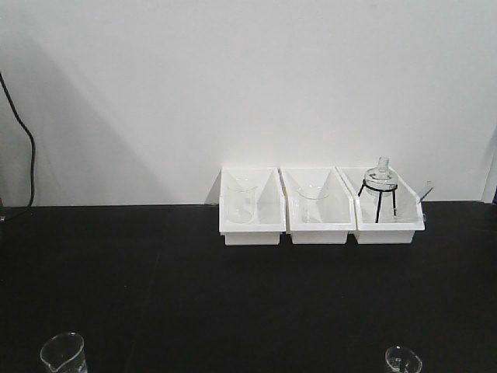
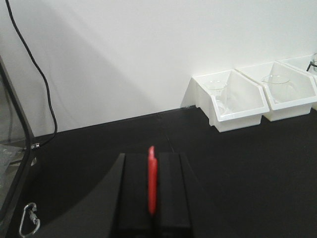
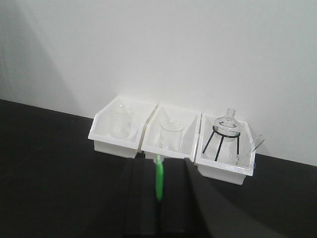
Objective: Sort red and green spoons into left cabinet
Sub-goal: 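Raise both held spoons and retract both arms toward the body, then drive the base away from the bench to the white cabinet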
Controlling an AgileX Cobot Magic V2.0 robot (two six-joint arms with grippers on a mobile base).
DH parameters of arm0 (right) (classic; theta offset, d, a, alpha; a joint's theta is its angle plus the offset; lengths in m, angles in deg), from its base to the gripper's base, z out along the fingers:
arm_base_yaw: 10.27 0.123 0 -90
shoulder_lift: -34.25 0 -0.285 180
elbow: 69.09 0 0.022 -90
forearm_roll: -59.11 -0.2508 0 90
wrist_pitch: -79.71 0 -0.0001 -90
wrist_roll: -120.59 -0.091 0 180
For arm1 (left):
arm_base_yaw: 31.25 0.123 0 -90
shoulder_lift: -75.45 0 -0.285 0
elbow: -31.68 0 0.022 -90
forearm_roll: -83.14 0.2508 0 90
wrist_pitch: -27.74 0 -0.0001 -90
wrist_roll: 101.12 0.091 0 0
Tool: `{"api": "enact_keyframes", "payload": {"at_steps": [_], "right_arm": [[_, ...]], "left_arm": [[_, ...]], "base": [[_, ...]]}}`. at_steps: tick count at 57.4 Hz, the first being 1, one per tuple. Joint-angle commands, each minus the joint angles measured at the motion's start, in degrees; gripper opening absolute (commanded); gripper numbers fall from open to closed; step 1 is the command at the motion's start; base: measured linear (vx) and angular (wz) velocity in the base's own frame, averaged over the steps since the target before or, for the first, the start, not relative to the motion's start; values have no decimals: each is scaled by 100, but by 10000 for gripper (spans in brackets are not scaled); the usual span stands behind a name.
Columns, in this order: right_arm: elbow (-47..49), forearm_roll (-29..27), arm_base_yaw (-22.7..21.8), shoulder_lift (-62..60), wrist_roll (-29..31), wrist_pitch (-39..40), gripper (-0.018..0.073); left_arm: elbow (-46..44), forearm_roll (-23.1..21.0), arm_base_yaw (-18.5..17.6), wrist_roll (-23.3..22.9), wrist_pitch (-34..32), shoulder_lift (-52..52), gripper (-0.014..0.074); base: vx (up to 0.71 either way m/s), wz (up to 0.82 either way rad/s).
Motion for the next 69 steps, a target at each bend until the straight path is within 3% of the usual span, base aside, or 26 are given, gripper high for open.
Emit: {"api": "enact_keyframes", "payload": {"at_steps": [1,50,69], "right_arm": [[170,-119,-19,-16,31,224,-3],[170,-119,-19,-16,31,197,-3],[170,-119,-19,-16,31,197,-3]], "left_arm": [[-156,-32,-24,2,-423,6,-1],[-156,-32,-24,2,-410,12,-1],[-156,-32,-24,2,-410,12,-1]], "base": [[0,0],[-1,0],[-14,27]]}}
